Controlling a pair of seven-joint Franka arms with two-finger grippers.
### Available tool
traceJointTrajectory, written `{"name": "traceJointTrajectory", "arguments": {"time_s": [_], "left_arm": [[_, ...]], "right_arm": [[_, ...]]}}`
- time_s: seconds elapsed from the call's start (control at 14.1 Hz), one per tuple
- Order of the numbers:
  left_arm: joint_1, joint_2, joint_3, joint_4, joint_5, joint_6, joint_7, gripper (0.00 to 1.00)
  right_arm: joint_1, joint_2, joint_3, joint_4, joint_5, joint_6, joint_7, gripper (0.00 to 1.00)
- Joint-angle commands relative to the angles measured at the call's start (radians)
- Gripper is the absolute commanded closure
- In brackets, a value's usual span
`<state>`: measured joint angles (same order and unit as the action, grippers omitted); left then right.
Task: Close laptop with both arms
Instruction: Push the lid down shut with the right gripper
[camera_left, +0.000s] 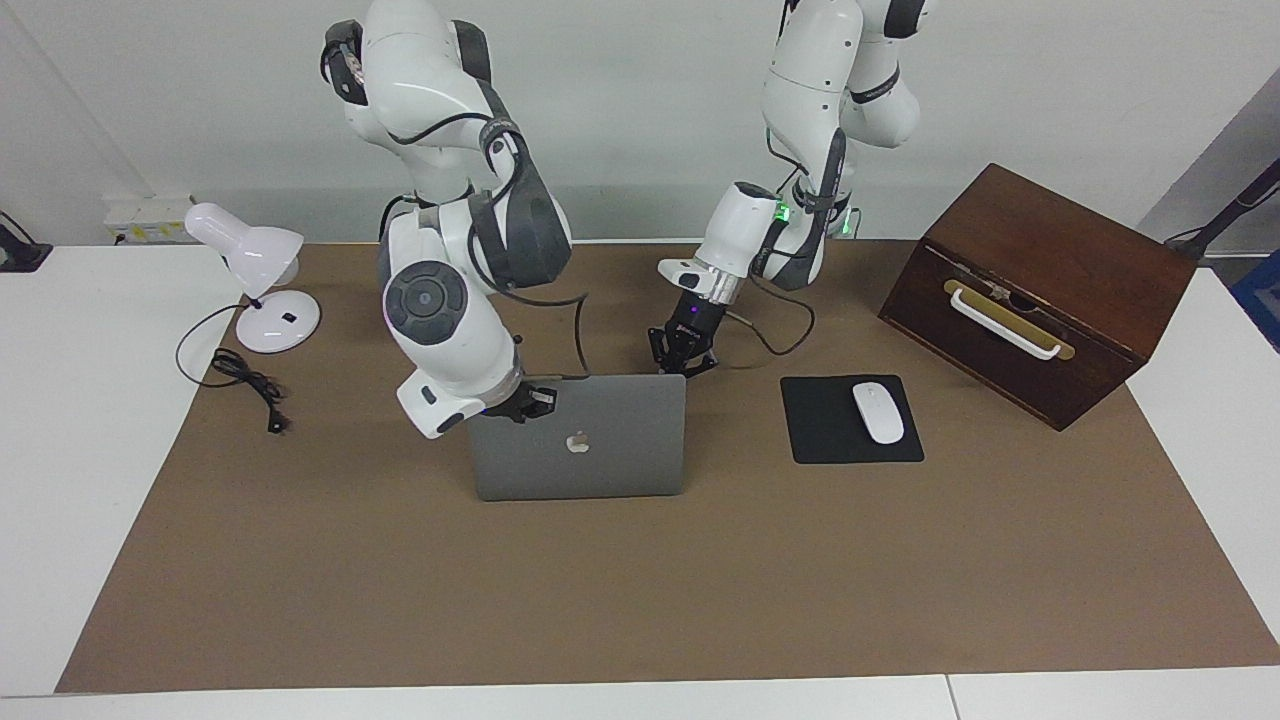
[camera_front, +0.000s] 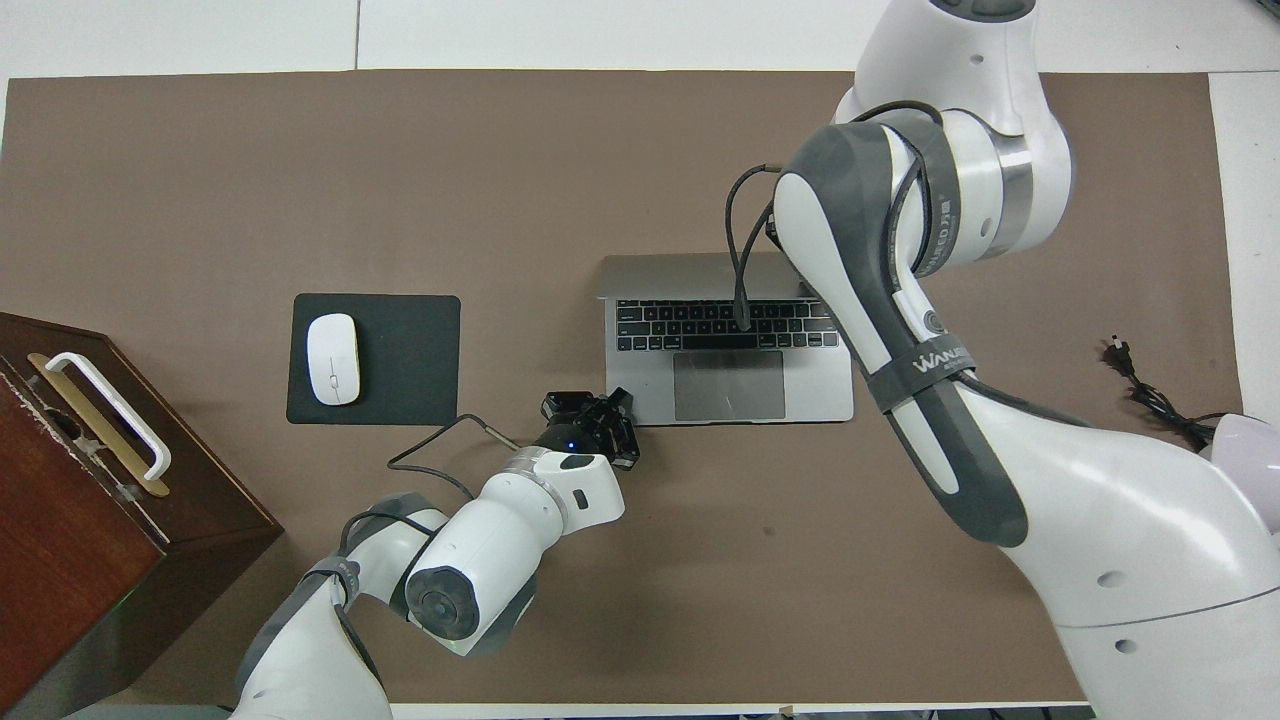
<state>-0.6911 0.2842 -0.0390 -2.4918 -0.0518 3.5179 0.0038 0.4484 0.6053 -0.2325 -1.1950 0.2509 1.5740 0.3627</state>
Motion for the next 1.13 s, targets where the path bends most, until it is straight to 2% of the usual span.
{"name": "traceJointTrajectory", "arguments": {"time_s": [0.0,0.64,1.06], "left_arm": [[-0.022,0.006,0.018,-0.067,-0.005,-0.016,0.028,1.0],[-0.022,0.012,0.018,-0.072,-0.005,-0.017,0.044,1.0],[-0.022,0.013,0.018,-0.072,-0.005,-0.017,0.044,1.0]], "right_arm": [[0.044,-0.065,-0.002,-0.158,0.025,0.076,0.012,1.0],[0.11,-0.064,-0.014,-0.37,0.064,0.313,0.006,1.0],[0.11,-0.062,-0.01,-0.373,0.064,0.321,0.006,1.0]]}}
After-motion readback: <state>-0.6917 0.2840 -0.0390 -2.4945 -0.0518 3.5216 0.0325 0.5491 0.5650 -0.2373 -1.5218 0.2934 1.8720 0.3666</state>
